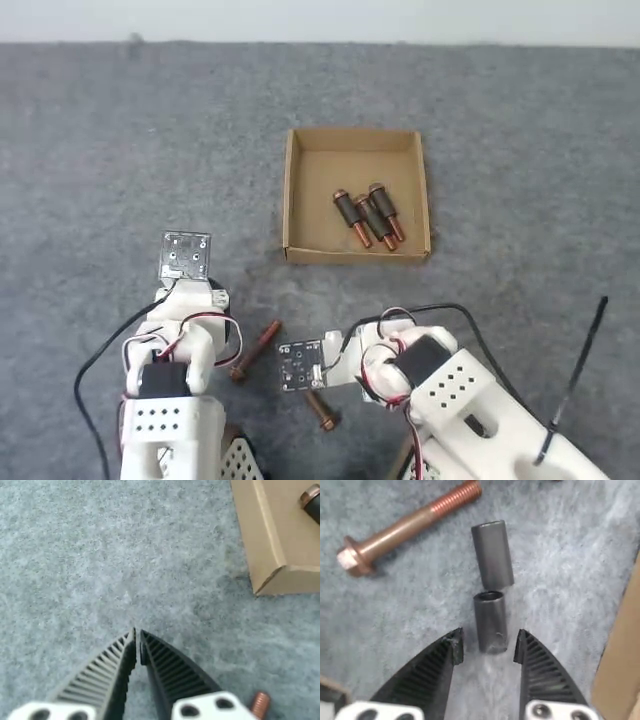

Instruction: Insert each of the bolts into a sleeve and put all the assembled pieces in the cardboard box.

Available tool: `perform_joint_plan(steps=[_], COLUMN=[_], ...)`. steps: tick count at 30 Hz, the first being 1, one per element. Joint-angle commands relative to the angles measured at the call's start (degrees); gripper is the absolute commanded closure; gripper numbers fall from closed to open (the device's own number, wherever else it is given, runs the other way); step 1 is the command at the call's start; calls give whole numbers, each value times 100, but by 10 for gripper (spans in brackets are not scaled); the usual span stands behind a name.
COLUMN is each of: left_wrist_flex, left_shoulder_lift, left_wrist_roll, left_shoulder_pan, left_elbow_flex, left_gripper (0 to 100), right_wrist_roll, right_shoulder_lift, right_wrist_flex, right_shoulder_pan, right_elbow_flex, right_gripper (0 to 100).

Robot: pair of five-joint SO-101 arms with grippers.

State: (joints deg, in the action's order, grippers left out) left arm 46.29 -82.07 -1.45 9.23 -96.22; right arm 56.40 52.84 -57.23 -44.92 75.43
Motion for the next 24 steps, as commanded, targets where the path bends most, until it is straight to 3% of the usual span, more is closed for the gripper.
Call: perform_joint_plan(steps=[1, 7, 24], left_wrist_flex=[-176, -185, -167], left_shoulder_lift=[-132, -132, -132], left_wrist_roll=[-62, -62, -62], left_shoulder_pan=[-18, -26, -26], left_elbow_flex=[57, 57, 57], left_gripper=[985, 985, 985], right_wrist_roll=[-26, -35, -79], right_shoulder_lift=[136, 136, 57], right_wrist_flex=[479, 523, 936], right_shoulder_pan=[84, 84, 84], right_elbow_flex=[141, 167, 378], right_gripper=[841, 897, 867])
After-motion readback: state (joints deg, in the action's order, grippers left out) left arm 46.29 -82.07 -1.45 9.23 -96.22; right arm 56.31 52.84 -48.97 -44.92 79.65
